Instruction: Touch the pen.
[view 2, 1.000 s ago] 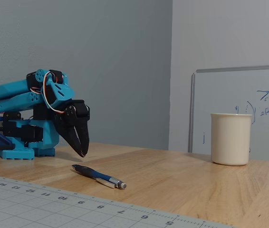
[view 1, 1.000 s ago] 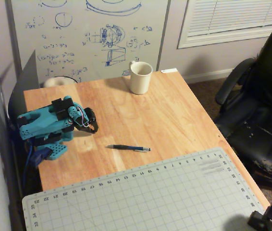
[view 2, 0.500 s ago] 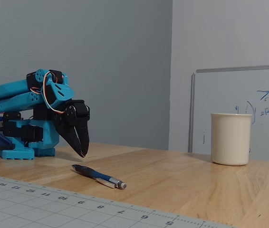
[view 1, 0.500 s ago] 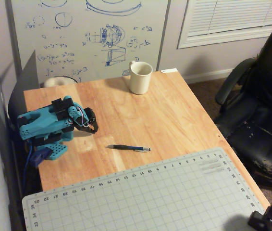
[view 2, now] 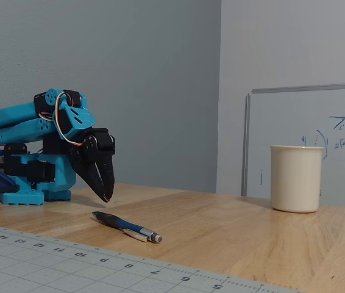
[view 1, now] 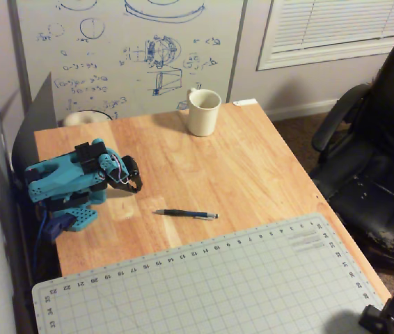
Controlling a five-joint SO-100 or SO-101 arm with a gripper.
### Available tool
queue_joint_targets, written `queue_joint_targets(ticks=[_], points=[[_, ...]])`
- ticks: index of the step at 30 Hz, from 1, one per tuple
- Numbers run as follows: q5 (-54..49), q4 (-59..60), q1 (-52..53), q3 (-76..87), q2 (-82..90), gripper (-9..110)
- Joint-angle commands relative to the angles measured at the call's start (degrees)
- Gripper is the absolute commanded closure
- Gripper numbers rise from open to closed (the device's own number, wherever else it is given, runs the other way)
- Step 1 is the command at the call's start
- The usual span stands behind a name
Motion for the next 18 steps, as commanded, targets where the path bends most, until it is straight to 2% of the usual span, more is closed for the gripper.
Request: queue_joint_targets(ticks=[1,18], points=[[0.44,0.18,0.09,-0.97,1.93,101],[-0.09,0.18,0.09,-0.97,1.85,101]])
